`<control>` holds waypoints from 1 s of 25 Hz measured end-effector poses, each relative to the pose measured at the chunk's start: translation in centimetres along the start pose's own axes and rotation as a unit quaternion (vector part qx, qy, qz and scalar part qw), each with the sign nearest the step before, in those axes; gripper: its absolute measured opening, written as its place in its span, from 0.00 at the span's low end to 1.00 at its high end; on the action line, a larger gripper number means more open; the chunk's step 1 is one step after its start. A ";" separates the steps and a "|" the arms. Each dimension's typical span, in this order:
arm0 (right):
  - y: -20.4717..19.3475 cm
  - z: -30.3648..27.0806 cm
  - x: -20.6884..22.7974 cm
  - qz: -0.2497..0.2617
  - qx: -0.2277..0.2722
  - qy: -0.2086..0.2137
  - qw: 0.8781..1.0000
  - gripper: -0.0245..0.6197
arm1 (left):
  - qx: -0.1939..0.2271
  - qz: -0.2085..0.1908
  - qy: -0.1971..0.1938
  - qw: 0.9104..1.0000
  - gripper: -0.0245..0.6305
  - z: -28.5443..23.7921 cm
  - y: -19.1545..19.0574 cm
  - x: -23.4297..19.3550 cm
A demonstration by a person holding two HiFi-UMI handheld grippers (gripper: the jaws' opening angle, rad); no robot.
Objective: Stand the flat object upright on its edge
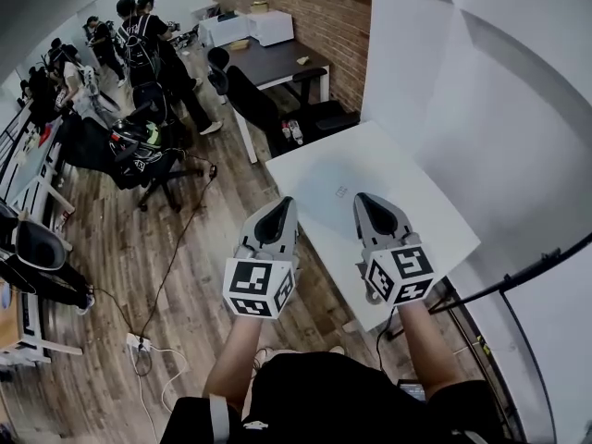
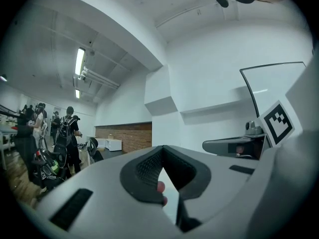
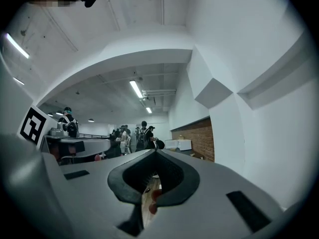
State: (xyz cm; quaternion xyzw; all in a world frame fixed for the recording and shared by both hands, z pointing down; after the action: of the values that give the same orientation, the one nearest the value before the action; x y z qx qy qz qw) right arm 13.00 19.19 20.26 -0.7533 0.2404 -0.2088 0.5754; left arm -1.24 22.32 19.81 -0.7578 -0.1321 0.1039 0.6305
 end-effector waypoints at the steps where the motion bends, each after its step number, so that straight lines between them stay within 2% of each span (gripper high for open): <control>1: -0.4 0.2 0.4 -0.003 -0.002 0.005 1.000 0.10 | -0.002 -0.001 0.003 1.000 0.05 -0.1 -0.2 0.6; 8: -2.6 -0.8 1.5 -0.006 -0.009 0.026 1.000 0.10 | -0.034 -0.001 0.015 0.999 0.05 -1.2 -2.9 1.7; 14: -2.1 -1.4 1.3 -0.002 -0.005 0.037 0.999 0.10 | -0.028 -0.002 0.022 0.999 0.05 -1.5 -2.4 1.3; 25: -0.9 -6.5 1.3 0.016 -0.009 0.031 0.999 0.10 | -0.020 0.008 0.019 1.000 0.05 -4.8 -2.0 -3.4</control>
State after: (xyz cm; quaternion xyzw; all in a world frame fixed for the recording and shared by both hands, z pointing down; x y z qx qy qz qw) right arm 10.30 13.58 22.82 -0.7475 0.2719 -0.2212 0.5642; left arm -3.06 17.10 22.64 -0.7733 -0.1161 0.0918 0.6165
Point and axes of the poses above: the fingertips, and each gripper's own axes: z backward along the fingers, x to its right, y out of its top, the point moved 2 cm from there along z, backward along the fingers, and after that the axes turned 14 degrees about -x, right-handed, at the moved point
